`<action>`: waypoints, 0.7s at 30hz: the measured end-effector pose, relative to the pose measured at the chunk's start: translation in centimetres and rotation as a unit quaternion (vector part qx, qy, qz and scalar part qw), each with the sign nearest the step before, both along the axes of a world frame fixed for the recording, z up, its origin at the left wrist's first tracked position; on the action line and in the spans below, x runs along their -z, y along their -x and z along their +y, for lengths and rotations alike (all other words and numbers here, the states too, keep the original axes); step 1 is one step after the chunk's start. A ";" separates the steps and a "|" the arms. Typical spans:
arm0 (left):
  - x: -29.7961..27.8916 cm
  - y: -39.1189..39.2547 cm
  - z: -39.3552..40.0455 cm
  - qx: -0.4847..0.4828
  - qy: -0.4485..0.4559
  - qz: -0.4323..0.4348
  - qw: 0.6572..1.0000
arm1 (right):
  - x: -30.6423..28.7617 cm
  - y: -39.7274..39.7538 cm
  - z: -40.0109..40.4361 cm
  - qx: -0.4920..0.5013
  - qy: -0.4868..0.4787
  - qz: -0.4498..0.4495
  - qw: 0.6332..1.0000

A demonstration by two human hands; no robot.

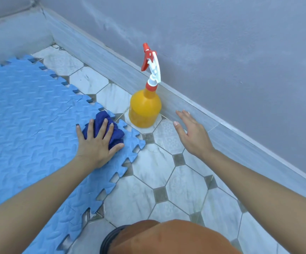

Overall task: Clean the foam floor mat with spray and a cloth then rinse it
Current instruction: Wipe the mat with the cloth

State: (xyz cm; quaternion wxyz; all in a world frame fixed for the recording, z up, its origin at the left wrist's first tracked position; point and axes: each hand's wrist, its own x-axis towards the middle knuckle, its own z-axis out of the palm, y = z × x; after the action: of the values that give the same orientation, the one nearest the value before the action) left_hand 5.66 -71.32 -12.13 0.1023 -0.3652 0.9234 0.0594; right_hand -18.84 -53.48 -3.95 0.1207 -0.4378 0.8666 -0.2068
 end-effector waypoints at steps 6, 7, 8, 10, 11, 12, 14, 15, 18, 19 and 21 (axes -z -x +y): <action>0.5 -1.4 -0.2 0.060 -0.002 0.006 0.998 | 0.2 -0.5 -0.3 -0.012 -0.016 0.014 1.000; 0.6 -1.5 -0.4 0.058 -0.006 0.013 0.998 | 0.2 -0.6 -0.4 -0.016 -0.018 0.017 1.000; 0.7 -1.6 -0.5 0.059 -0.005 0.018 0.998 | 0.1 -0.7 -0.6 -0.019 -0.018 0.017 1.000; 0.5 -1.7 -0.8 0.065 -0.013 0.008 0.998 | 0.1 -0.8 -1.0 -0.023 -0.016 0.015 0.999; 0.5 -1.7 -1.0 0.065 -0.023 0.002 0.998 | 0.1 -0.8 -1.2 -0.026 -0.017 0.017 0.999; 0.2 -1.7 -1.1 0.060 -0.037 -0.008 0.997 | 0.1 -0.9 -1.3 -0.033 -0.018 0.022 0.999; -0.7 -1.7 -1.4 0.051 -0.051 0.002 0.997 | 0.3 -1.3 -1.8 -0.055 -0.005 0.036 0.998; -1.3 -1.9 -1.8 0.046 -0.046 0.022 0.998 | 0.3 -1.9 -2.4 -0.074 0.007 0.045 0.996; -2.8 -4.1 -4.1 0.016 0.022 0.103 0.994 | 0.1 -5.3 -5.1 -0.178 0.055 0.061 0.981; -3.2 -5.2 -5.2 0.002 0.041 0.132 0.990 | -0.1 -6.8 -6.6 -0.219 0.077 0.064 0.971; -4.7 -7.7 -7.7 -0.027 0.082 0.201 0.976 | -0.9 -10.1 -10.1 -0.282 0.117 0.058 0.950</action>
State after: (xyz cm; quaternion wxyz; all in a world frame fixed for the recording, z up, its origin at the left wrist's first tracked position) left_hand 13.36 -78.98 -7.47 -0.1174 -0.3775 0.9167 0.0585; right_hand -8.73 -63.57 -3.02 0.0712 -0.6868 0.6828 -0.2389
